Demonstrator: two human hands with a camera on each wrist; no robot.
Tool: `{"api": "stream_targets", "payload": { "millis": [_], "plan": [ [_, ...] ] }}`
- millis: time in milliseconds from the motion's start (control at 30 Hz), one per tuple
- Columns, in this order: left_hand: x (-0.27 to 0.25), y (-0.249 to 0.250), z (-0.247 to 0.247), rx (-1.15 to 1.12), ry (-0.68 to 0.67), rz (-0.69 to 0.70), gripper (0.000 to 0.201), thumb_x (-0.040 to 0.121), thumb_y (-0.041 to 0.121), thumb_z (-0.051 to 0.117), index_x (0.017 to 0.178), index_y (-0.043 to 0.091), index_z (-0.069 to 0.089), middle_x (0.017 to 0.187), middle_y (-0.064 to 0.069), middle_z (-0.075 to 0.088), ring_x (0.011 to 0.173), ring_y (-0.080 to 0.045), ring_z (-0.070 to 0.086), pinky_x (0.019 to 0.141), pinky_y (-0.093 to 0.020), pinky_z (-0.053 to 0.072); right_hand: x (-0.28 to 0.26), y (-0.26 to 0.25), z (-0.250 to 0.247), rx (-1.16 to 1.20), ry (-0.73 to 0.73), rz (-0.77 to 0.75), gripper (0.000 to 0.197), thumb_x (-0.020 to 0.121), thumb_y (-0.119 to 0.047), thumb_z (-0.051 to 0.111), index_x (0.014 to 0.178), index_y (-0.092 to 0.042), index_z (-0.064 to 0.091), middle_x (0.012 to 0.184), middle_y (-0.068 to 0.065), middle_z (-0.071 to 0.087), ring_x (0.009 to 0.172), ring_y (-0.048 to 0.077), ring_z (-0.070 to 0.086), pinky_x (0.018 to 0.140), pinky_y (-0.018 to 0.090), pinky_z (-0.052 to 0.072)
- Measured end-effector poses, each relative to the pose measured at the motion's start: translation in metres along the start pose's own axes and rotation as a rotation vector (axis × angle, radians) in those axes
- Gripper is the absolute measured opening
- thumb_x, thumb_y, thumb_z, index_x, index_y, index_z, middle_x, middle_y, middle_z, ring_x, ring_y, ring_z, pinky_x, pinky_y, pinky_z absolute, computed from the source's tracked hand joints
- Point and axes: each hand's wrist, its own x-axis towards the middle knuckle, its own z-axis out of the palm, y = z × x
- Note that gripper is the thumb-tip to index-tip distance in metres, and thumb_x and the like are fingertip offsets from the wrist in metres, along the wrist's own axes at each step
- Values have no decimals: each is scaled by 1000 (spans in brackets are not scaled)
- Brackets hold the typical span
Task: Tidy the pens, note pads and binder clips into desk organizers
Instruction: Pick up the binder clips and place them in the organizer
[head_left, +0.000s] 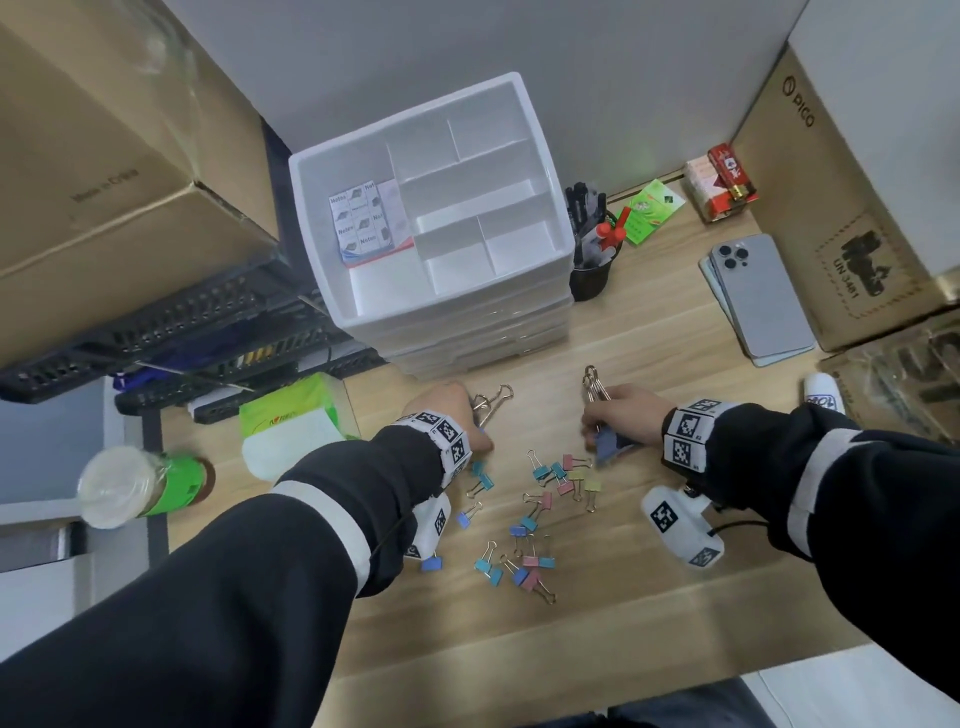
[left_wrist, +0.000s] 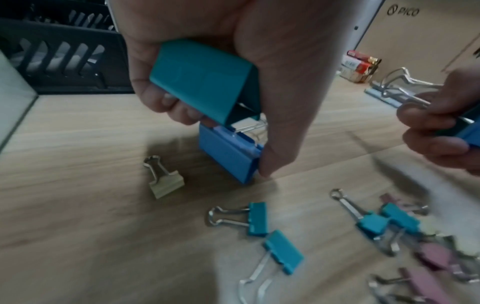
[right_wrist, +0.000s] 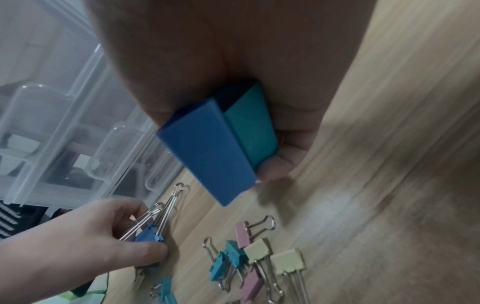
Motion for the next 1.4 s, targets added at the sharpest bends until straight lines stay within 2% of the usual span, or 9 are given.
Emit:
{"api": "stream_targets", "payload": {
  "millis": [67, 133, 200, 367, 600, 800, 1033, 1200, 1400],
  "plan": [
    [-8, -1, 0, -66, -9, 16, 44, 59, 48, 76, 93, 23, 63, 86, 4, 67, 76, -16, 64, 67, -28, 56, -3, -4, 2, 8, -45, -46, 13, 74, -17, 68, 80, -7, 62, 80, 24, 69, 78, 34, 65, 91, 58, 53],
    [-20, -2, -1, -116, 4, 49, 51, 60, 54, 76, 98, 24, 58, 90, 6, 61, 80, -15, 61, 67, -28, 52, -12, -15, 5, 0, -21, -93, 13, 80, -19, 74, 84, -10, 66, 88, 26, 71, 78, 31, 64, 78, 43, 57],
    [-36, 0, -8, -116, 52, 96, 46, 66, 54, 74, 95, 24, 55, 87, 7, 58, 79, -15, 59, 63, -27, 47, -20, -27, 11, 14, 14, -128, 16, 84, -22, 75, 93, -10, 68, 84, 16, 71, 74, 24, 63, 64, 29, 52],
    [-67, 5, -44, -187, 147, 167, 44, 63, 51, 75, 89, 20, 57, 82, 5, 62, 75, -19, 59, 63, -29, 49, -36, -60, 29, 16, 28, -196, 17, 88, -28, 70, 84, -13, 64, 67, 8, 62, 51, 19, 48, 44, 20, 37],
    [-103, -8, -94, -210, 271, 207, 41, 61, 50, 74, 85, 20, 57, 80, 3, 64, 74, -20, 62, 63, -33, 53, -72, -121, 43, 12, 112, -421, 14, 90, -10, 64, 77, -13, 60, 67, 7, 58, 66, 22, 51, 58, 30, 41],
    [-123, -11, -132, -316, 370, 227, 51, 63, 62, 76, 84, 24, 50, 81, 6, 59, 70, -14, 57, 59, -30, 48, -104, -163, 34, -26, 183, -570, 12, 90, -15, 62, 79, -17, 60, 72, 5, 59, 68, 20, 55, 66, 30, 46],
    [-120, -1, -199, -651, 464, 277, 20, 99, 25, 42, 86, 12, 51, 86, -10, 55, 83, -26, 52, 72, -34, 39, -133, -221, -11, -148, 293, -675, 8, 92, -17, 59, 84, -17, 61, 71, 3, 61, 65, 18, 52, 55, 25, 46],
    [-99, 7, -234, -708, 627, 287, 15, 98, 19, 50, 87, 12, 57, 84, -9, 62, 78, -25, 57, 68, -29, 47, -131, -258, -46, -357, 427, -738, 9, 95, -21, 57, 94, -13, 61, 75, 3, 63, 63, 21, 57, 42, 17, 46],
    [-70, 20, -252, -581, 700, 264, 19, 95, 18, 56, 77, 16, 56, 77, -4, 60, 74, -24, 54, 67, -30, 42, -106, -270, -56, -548, 506, -752, 7, 92, -22, 54, 86, -21, 60, 80, 5, 65, 58, 20, 60, 62, 34, 56]
  ]
}}
